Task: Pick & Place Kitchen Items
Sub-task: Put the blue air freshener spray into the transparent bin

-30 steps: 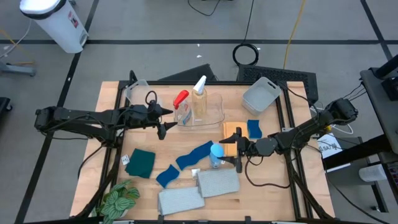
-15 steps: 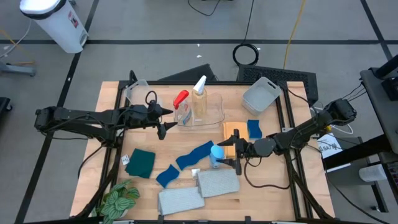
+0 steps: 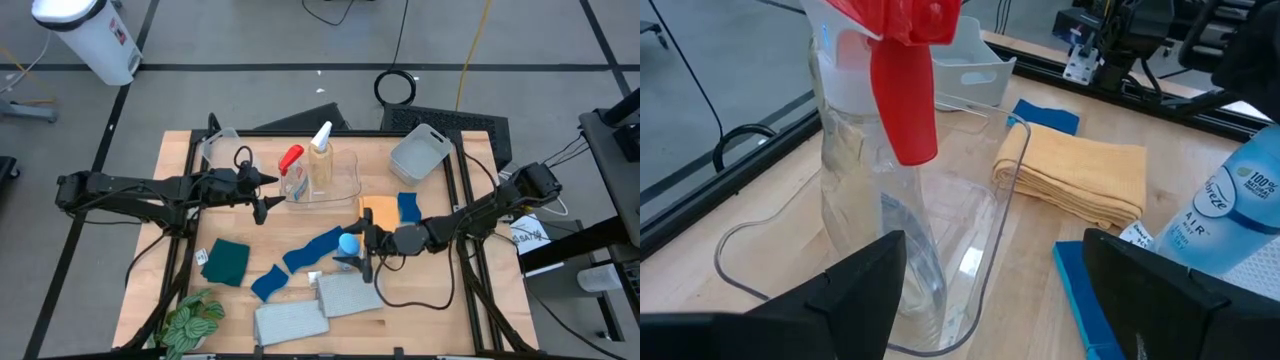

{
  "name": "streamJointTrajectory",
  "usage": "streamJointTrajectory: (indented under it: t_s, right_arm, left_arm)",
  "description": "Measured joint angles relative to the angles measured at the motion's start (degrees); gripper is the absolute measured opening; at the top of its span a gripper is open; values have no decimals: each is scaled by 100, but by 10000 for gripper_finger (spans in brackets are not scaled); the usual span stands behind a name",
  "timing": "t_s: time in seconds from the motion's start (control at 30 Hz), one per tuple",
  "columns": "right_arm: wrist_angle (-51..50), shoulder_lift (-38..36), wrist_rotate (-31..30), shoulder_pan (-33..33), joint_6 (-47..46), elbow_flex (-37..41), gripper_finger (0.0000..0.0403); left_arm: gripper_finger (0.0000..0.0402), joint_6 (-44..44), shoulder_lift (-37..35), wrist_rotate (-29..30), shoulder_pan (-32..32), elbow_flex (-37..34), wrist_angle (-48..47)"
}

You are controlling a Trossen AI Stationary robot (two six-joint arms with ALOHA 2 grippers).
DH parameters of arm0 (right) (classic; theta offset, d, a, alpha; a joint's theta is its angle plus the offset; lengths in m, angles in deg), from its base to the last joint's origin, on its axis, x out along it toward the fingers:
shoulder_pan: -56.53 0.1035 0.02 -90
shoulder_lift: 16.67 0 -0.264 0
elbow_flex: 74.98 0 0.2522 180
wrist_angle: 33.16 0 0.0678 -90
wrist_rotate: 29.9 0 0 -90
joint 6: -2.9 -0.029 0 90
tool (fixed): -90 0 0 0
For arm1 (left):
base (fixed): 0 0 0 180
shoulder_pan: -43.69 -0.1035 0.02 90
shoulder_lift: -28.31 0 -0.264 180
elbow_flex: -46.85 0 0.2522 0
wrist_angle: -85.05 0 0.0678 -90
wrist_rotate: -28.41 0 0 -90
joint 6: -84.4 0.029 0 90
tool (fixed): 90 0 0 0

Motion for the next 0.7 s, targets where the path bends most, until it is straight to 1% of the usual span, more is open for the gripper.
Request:
streamJointTrajectory:
  t_s: [0.13, 0.47, 0.5, 0.7]
  right_arm:
    - [7, 11, -334, 0, 107, 0, 293]
    - [95, 11, -518, -15, 129, 0, 293]
    - [91, 11, -477, -15, 197, 2, 293]
    - [85, 11, 397, -11, 938, 7, 293]
  left_arm:
    - [308, 0, 0, 1, -1, 0, -1]
    - [308, 0, 0, 2, 0, 0, 0]
    - [308, 0, 0, 1, -1, 0, 0]
    - [308, 0, 0, 0, 0, 0, 0]
